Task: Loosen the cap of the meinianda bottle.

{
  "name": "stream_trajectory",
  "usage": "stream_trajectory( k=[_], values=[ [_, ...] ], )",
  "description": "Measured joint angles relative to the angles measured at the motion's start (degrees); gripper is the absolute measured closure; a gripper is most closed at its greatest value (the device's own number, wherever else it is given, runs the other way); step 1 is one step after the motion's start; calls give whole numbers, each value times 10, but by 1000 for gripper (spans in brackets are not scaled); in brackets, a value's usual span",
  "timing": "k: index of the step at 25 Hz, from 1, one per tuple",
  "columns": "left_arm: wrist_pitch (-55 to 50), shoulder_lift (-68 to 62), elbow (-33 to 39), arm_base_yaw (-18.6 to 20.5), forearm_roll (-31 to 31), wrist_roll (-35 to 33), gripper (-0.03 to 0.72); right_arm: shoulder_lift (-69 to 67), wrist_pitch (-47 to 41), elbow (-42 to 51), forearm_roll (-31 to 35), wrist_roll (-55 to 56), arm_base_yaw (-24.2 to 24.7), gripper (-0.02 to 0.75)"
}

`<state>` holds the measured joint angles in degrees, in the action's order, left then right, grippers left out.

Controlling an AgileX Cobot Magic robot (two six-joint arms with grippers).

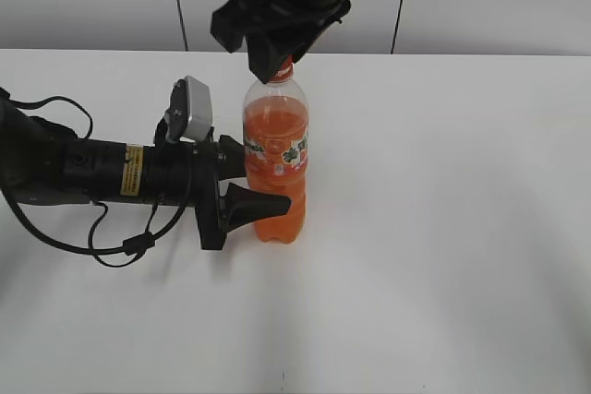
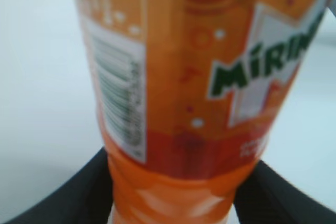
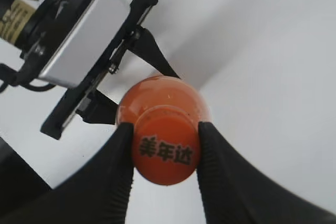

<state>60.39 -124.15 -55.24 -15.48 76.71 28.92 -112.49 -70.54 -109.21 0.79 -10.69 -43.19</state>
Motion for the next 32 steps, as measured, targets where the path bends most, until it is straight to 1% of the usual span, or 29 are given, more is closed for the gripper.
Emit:
stream_trajectory(
  k=[3,9,12,14,23,32],
  values=[
    [1,0,0,0,1,0,282,0,0,0,0,-125,0,459],
    [1,0,0,0,1,-2,282,2,-1,0,2,-425,0,459],
    [1,0,0,0,1,-4,282,2,-3,0,2,-532,0,459],
    [1,0,0,0,1,-5,282,2,-4,-1,1,-579,0,459],
    [1,0,0,0,1,-6,282,3,-7,-4,-4,-700,0,459],
    [1,0,0,0,1,-6,282,3,-7,-4,-2,-713,0,459]
  ],
)
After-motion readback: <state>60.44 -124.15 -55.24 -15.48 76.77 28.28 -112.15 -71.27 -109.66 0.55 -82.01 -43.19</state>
